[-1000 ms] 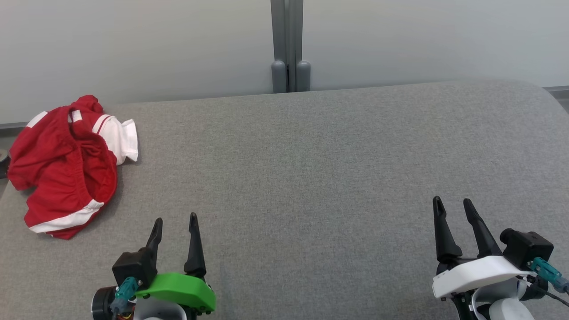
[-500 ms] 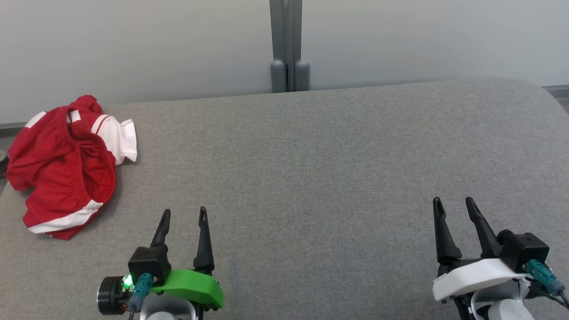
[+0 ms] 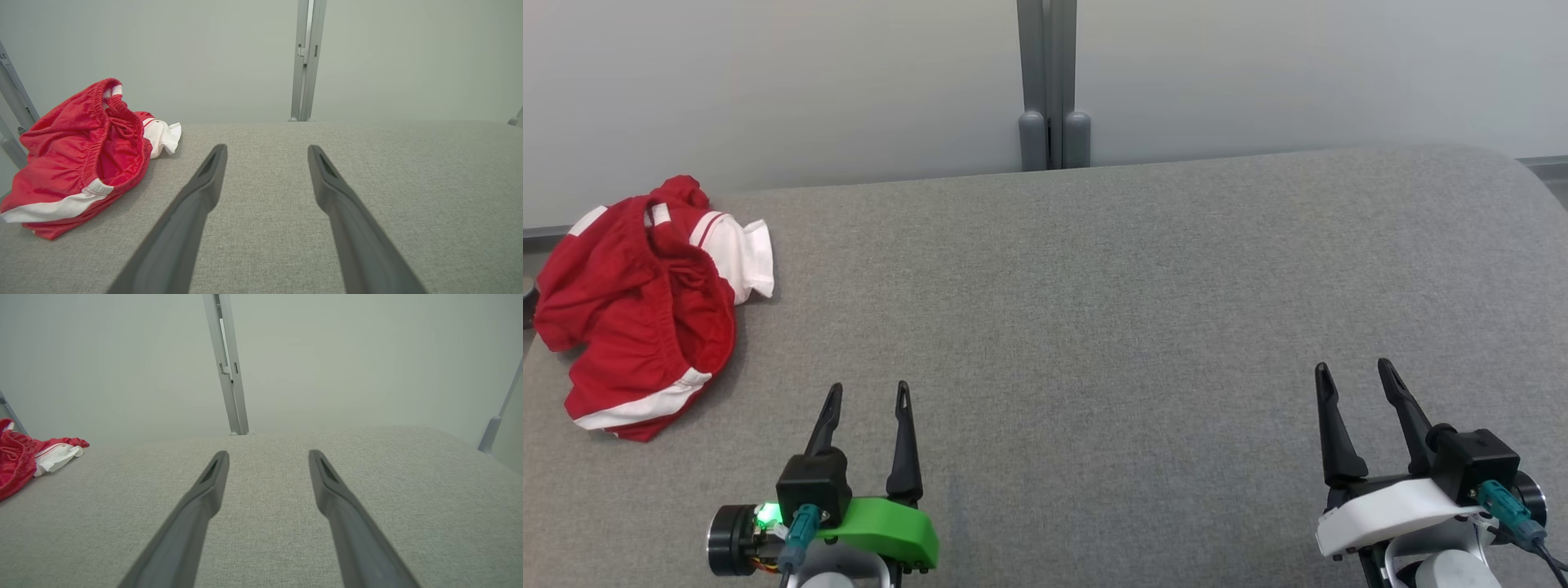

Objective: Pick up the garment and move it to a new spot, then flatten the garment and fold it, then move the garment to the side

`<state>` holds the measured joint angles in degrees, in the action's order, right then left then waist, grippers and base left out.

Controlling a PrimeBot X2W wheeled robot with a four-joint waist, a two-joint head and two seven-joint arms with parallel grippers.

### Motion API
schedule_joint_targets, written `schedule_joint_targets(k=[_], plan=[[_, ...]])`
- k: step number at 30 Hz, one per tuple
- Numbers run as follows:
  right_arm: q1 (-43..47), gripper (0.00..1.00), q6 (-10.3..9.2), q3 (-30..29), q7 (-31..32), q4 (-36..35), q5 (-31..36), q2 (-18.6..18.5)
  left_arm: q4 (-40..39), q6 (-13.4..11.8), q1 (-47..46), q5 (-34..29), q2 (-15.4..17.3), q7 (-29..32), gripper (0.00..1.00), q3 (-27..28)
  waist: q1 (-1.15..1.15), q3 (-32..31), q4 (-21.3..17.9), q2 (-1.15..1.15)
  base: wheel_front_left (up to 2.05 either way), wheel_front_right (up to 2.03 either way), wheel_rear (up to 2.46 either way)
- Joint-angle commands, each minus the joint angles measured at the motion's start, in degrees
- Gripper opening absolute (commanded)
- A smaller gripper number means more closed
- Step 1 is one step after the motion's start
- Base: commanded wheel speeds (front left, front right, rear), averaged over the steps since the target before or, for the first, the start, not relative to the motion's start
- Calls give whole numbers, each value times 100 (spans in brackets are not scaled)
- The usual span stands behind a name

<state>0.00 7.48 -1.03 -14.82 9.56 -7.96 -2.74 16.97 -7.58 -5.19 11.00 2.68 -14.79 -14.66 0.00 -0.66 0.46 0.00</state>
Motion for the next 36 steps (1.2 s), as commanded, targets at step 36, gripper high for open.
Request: schedule_joint_targets(k=[36], plan=[[158, 100, 2, -8, -43, -77, 50, -22, 225, -69, -104, 126, 37, -36, 100, 14, 0, 15, 577, 0, 0, 0, 0]])
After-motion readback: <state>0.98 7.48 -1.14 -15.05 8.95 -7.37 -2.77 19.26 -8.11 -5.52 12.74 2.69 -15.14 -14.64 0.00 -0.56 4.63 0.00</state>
